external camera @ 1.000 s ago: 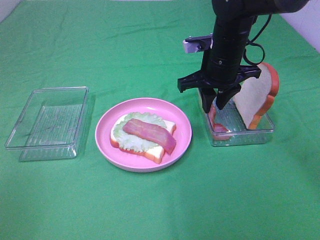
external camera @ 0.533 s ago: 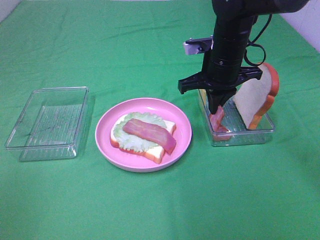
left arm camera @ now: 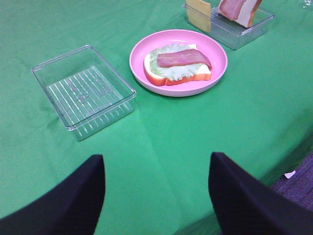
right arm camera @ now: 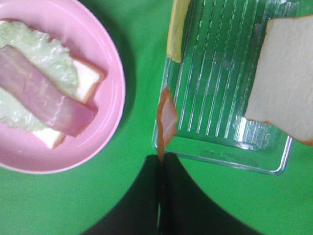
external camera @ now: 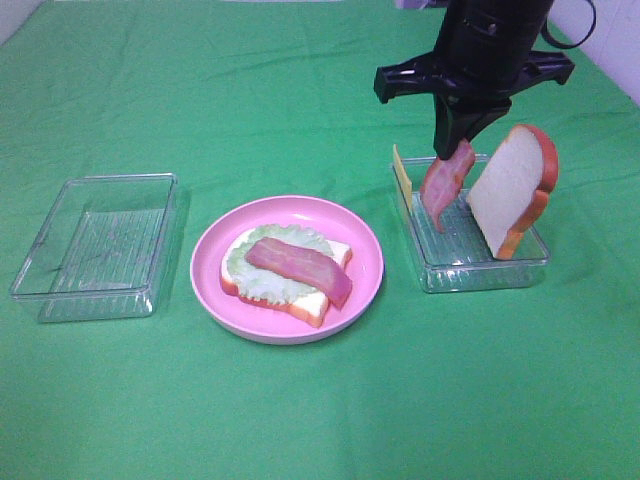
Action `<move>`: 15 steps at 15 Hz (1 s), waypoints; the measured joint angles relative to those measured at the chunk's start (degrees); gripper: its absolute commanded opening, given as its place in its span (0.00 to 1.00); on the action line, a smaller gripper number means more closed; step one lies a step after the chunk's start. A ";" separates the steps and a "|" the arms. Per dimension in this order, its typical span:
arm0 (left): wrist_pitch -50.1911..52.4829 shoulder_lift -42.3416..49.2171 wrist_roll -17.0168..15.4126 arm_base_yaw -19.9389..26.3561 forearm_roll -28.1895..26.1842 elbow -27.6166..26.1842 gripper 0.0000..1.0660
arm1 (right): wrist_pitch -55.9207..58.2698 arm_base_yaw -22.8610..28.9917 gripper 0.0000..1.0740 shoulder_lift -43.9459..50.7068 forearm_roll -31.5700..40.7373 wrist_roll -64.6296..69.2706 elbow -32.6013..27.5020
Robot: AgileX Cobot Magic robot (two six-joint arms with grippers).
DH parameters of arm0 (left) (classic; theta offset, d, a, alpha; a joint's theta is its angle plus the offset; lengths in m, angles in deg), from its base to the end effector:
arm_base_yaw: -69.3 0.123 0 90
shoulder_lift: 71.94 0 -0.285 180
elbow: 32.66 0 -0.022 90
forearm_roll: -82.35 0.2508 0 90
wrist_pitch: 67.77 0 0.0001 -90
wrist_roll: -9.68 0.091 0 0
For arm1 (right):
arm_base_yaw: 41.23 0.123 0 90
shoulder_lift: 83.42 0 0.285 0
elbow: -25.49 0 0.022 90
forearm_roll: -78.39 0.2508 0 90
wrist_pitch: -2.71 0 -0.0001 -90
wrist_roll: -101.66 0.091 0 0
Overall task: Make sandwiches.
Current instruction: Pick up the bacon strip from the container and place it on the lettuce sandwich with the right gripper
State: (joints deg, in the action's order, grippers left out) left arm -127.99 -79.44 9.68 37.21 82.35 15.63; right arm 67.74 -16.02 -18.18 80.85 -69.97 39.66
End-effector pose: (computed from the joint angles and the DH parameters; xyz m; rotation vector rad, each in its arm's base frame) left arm -0.0049 0.0031 0.2794 0.5646 1.9633 -0.3527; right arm 0.3536 0.1704 0.2692 -0.4069 2.8801 0.1634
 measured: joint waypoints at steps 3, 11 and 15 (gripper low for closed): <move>0.00 0.00 0.00 0.00 0.00 0.00 0.56 | 3.67 0.00 0.00 3.55 9.34 -5.73 0.06; 0.00 0.00 0.00 0.00 0.00 0.00 0.56 | -6.02 6.65 0.00 -4.41 34.15 -17.82 0.17; 0.00 0.00 0.00 0.00 0.00 0.00 0.56 | -14.55 7.28 0.00 -12.43 52.14 -27.50 0.17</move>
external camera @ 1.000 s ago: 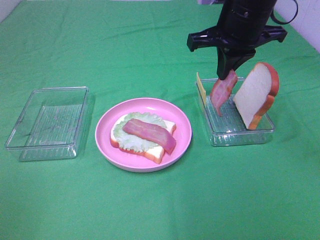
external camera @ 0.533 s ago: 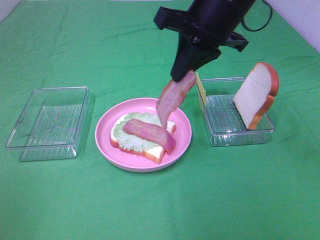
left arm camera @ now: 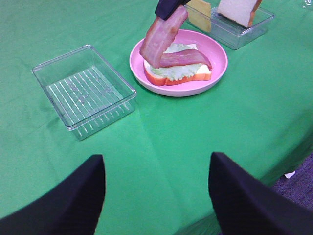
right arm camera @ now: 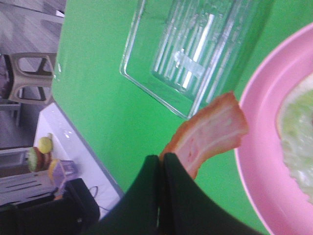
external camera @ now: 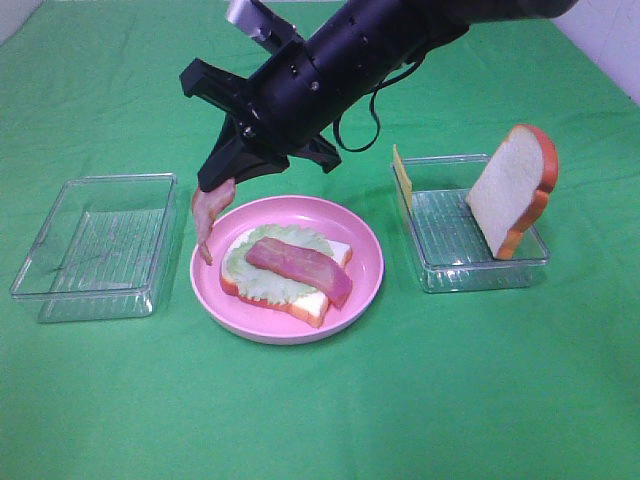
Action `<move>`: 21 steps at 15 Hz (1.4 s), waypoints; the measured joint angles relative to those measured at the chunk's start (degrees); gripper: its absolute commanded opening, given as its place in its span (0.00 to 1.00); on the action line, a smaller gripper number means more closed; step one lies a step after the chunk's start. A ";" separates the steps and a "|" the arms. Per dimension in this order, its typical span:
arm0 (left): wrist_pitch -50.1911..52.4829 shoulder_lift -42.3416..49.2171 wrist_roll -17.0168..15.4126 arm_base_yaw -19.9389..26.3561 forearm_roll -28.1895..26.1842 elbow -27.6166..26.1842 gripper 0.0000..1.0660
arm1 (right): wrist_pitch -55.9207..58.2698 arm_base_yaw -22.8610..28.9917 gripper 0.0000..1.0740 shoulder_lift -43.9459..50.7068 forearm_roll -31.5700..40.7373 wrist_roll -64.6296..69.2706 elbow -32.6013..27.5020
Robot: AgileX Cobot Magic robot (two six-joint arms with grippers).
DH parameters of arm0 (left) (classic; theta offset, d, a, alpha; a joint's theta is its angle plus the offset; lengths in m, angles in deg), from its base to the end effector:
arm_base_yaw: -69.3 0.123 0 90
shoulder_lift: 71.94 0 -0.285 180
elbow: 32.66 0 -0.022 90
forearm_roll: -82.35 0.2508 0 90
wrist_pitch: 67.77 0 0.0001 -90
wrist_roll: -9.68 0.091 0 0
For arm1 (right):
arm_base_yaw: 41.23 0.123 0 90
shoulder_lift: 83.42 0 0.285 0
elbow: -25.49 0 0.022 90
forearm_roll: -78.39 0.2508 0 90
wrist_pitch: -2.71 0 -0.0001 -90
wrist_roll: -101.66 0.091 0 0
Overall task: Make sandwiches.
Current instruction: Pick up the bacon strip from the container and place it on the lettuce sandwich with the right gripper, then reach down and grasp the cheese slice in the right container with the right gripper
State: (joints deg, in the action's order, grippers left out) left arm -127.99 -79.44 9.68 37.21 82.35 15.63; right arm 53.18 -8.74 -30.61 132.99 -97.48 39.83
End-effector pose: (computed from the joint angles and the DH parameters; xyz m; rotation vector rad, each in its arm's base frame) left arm -0.0049 0.0031 0.2794 0.5646 1.9633 -0.3527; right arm 0.3483 0.2897 0.2130 -0.5049 2.6729 1.2087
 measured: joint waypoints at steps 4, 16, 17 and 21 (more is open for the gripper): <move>0.00 0.00 0.00 0.00 0.00 0.00 0.56 | -1.66 0.00 0.00 -3.32 1.15 -3.09 0.00; 0.00 0.00 0.00 0.00 0.00 0.00 0.56 | -8.77 -0.06 0.42 -3.32 -30.37 18.56 0.00; 0.00 0.00 0.00 0.00 0.00 0.00 0.56 | -8.82 -0.06 0.51 -3.32 -31.63 18.79 0.00; 0.00 0.00 0.00 0.00 0.00 0.00 0.56 | -8.31 -0.06 0.62 -1.15 -33.86 19.14 0.00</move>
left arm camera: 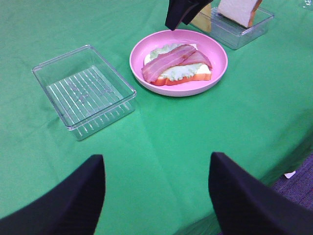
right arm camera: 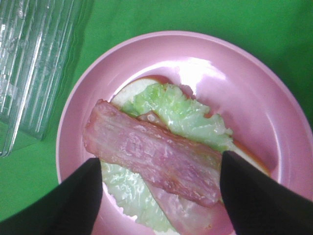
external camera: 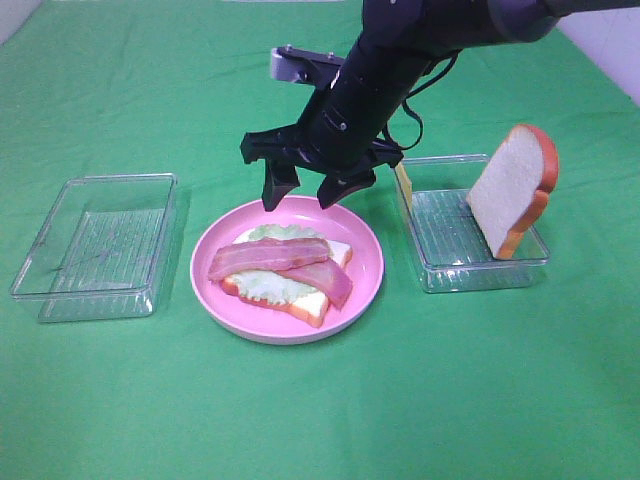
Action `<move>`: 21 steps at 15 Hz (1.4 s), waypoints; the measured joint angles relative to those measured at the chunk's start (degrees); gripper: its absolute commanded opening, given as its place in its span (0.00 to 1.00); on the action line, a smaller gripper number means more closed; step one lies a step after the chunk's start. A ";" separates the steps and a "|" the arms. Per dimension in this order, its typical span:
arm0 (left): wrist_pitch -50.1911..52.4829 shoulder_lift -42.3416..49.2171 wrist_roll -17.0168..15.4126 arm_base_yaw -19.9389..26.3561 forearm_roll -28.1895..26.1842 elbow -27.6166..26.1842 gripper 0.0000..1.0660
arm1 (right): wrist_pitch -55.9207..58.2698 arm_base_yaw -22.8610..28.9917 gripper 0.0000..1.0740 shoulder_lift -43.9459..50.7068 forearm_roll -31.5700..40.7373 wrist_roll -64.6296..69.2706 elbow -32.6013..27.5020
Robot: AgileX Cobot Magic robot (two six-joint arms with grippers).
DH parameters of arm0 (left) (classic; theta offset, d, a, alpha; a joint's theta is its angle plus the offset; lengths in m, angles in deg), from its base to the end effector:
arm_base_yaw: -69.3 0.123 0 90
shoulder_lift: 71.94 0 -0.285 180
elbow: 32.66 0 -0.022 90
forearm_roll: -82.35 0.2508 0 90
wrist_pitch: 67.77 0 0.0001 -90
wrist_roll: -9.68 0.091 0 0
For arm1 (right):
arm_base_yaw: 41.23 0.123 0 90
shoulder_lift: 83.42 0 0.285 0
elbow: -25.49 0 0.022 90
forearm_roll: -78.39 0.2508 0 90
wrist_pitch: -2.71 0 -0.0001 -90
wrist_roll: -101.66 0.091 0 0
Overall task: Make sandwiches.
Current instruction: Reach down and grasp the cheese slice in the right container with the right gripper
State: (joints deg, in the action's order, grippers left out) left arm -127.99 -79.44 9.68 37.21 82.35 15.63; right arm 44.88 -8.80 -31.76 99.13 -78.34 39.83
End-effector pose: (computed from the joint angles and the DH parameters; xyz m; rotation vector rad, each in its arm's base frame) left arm -0.0049 0.0031 0.2794 0.5646 1.9633 -0.3527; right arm 0.3709 0.2613 0.1850 -0.4797 2.7333 0.5637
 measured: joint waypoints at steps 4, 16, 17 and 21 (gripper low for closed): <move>0.00 0.00 0.00 0.00 0.00 0.00 0.56 | 5.21 -0.52 0.62 4.76 -1.78 0.00 0.17; 0.00 0.00 0.00 0.00 0.00 0.00 0.56 | 26.36 -4.70 0.55 -5.67 -20.74 10.20 24.29; 0.00 0.00 0.00 0.00 0.00 0.00 0.56 | 26.93 -4.70 0.55 -7.91 -21.37 10.37 27.67; 0.00 0.00 0.00 0.00 0.00 0.00 0.56 | 27.04 -5.61 0.51 -13.52 -23.49 13.29 34.32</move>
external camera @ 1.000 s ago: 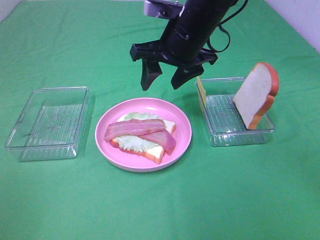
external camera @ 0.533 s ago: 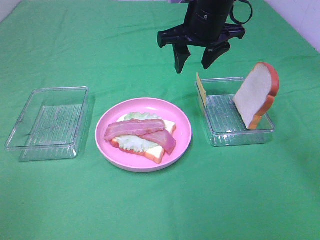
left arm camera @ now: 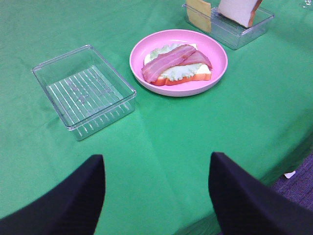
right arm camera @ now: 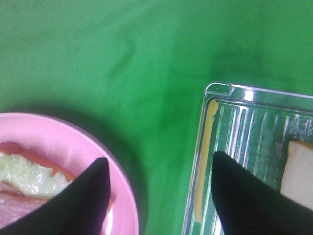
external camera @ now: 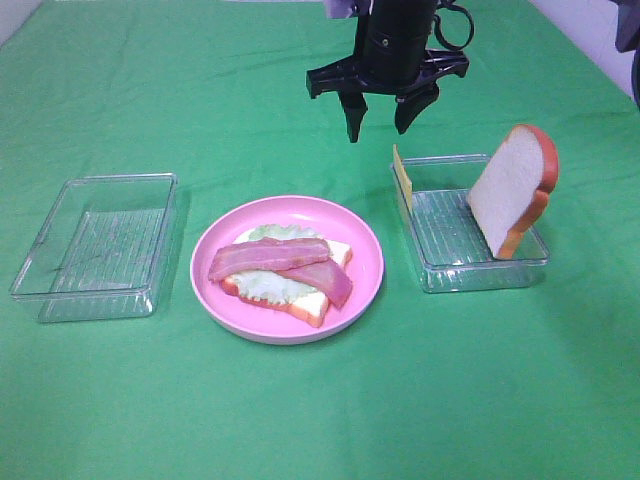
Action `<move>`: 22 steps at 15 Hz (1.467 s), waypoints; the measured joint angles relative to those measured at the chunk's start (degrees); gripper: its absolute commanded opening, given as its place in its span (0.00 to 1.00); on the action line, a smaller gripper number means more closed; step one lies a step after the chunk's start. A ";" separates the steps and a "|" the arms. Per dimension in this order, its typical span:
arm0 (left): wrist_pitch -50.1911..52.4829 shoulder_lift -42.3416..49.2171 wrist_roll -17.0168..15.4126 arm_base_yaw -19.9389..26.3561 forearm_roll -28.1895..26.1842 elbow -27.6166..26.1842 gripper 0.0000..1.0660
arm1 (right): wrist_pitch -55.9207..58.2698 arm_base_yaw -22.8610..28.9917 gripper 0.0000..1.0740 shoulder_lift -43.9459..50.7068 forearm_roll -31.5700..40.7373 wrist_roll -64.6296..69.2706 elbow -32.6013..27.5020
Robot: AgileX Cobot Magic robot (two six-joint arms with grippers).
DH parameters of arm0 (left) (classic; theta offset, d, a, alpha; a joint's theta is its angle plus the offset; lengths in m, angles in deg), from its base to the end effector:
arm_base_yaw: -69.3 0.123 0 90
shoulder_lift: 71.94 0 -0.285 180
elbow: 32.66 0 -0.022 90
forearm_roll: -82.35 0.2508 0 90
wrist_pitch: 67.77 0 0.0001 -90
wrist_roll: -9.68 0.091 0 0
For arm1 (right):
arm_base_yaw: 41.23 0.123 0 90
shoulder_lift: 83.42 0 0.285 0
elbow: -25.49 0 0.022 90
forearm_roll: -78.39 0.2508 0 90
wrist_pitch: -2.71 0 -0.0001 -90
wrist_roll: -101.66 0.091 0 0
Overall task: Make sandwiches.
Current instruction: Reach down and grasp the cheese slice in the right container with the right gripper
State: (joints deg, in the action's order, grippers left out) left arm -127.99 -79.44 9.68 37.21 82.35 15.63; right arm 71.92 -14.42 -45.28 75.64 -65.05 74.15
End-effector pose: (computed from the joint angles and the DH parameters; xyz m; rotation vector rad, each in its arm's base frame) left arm -0.0049 0.0031 0.2794 0.5646 1.9633 -0.3527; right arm 0.4510 0.2233 0.2203 -0.3480 2.8144 0.0871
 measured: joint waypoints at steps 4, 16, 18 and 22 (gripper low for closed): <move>0.00 0.00 0.00 0.00 0.00 0.00 0.56 | 0.40 -3.15 0.51 -0.69 5.73 0.97 0.11; 0.00 0.00 0.00 0.00 0.00 0.00 0.56 | 0.69 -3.15 0.48 -1.78 3.55 0.86 -4.18; 0.00 0.00 0.00 0.00 0.00 0.00 0.56 | 0.69 -3.15 0.43 -2.52 2.75 0.74 -4.18; 0.00 0.00 0.00 0.00 0.00 0.00 0.56 | 0.69 -3.15 0.24 -3.32 2.06 0.57 -4.18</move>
State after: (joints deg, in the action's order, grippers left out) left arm -127.99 -79.44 9.68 37.21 82.35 15.63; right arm 72.61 -17.57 -48.60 77.70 -64.47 69.97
